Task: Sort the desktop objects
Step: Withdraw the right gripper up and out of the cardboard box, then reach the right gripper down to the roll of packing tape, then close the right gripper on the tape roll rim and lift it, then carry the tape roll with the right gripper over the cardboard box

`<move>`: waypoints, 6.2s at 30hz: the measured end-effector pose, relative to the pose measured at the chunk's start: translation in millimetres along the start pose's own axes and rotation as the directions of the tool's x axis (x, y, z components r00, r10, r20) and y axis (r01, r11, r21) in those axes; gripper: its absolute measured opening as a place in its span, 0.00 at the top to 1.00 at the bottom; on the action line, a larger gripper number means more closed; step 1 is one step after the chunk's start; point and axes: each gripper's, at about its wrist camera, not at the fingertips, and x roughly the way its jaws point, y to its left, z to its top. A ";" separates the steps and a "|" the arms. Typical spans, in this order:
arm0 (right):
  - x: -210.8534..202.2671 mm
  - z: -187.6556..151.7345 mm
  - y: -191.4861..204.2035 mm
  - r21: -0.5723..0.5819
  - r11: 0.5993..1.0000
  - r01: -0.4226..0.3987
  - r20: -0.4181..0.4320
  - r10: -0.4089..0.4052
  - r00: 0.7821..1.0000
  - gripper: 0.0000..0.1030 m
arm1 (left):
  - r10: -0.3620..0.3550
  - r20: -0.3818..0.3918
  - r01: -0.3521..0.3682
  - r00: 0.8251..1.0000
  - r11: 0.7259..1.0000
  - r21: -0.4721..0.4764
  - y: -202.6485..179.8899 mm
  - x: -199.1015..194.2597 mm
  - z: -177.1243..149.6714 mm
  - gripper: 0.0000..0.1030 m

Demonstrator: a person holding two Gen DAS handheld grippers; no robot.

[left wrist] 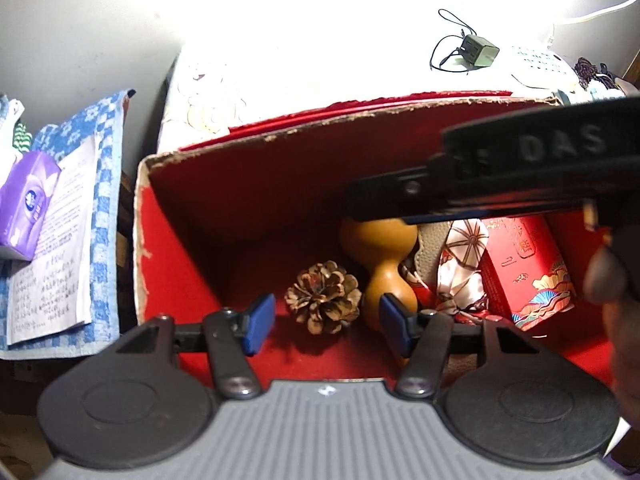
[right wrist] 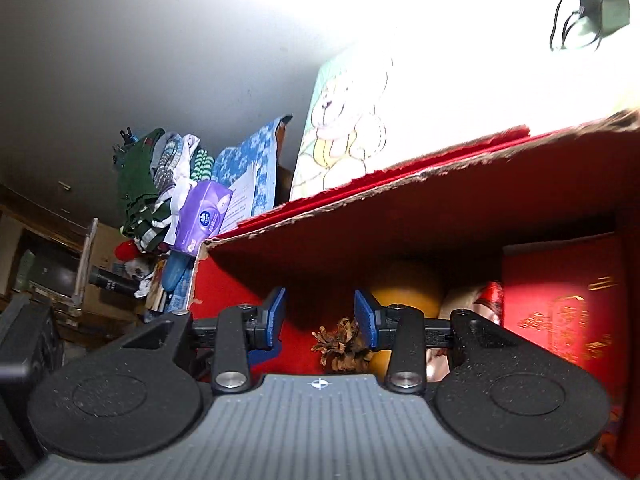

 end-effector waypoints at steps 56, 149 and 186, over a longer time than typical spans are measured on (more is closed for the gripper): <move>-29.2 -155.4 26.2 -0.309 0.951 -0.034 -0.127 -0.006 0.992 0.64 | 0.107 -0.041 -0.114 0.993 0.948 -0.298 6.9 -29.7 -148.0 0.56; -146.4 -43.7 -2.4 -0.261 0.949 0.178 0.292 -0.098 0.951 0.82 | 0.034 0.233 -0.062 0.972 0.992 0.112 -127.5 -85.0 1.0 0.92; 52.6 -22.0 10.1 -0.240 0.970 0.045 -0.518 -0.167 0.839 0.89 | 0.125 -0.109 -0.122 0.986 0.992 0.038 -23.1 12.4 -30.9 0.67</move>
